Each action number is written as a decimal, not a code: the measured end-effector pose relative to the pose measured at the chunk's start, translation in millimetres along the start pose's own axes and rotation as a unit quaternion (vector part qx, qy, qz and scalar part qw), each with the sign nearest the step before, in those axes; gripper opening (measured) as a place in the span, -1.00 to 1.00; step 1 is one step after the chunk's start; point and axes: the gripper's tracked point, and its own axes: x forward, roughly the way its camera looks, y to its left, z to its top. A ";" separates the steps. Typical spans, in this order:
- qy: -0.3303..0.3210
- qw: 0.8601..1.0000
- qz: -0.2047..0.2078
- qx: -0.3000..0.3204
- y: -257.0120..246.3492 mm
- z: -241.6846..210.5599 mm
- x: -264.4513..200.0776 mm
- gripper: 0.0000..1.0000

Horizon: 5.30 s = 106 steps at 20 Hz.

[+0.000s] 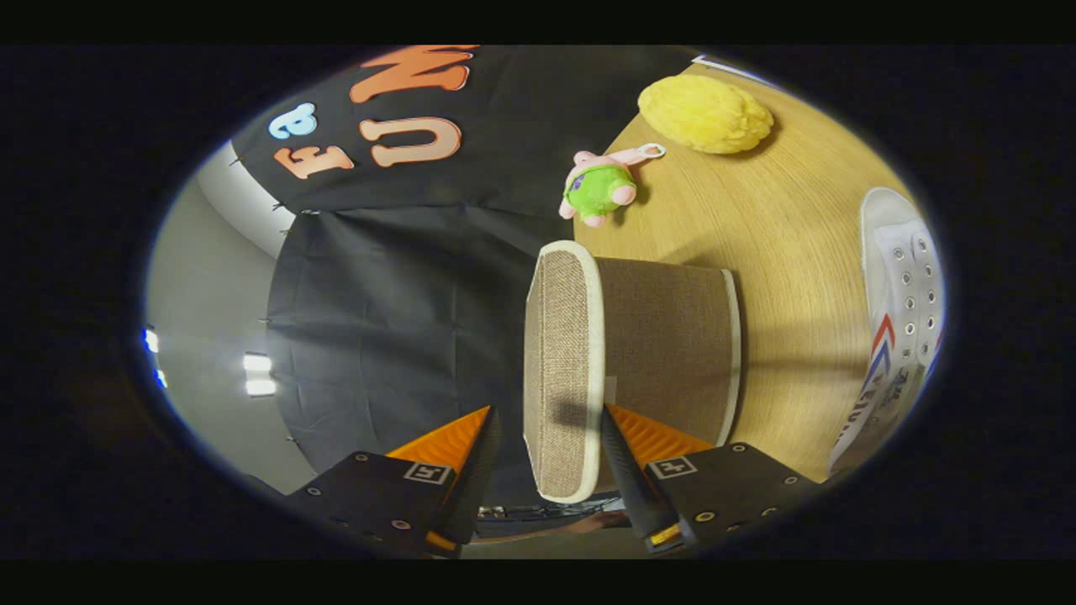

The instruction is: Open the storage box then place both shoes into the box .Put the left shoe in first, then the right shoe, with the right side of both shoes facing outward in a uniform manner.

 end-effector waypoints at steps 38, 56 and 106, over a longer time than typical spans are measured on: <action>0.028 0.978 0.019 -0.205 190.8 -9.7 137.8 -0.80; 0.058 0.982 -0.087 -0.160 151.9 -36.7 283.2 -0.73; -0.026 0.863 -0.497 -0.091 -228.6 37.5 -122.4 -0.48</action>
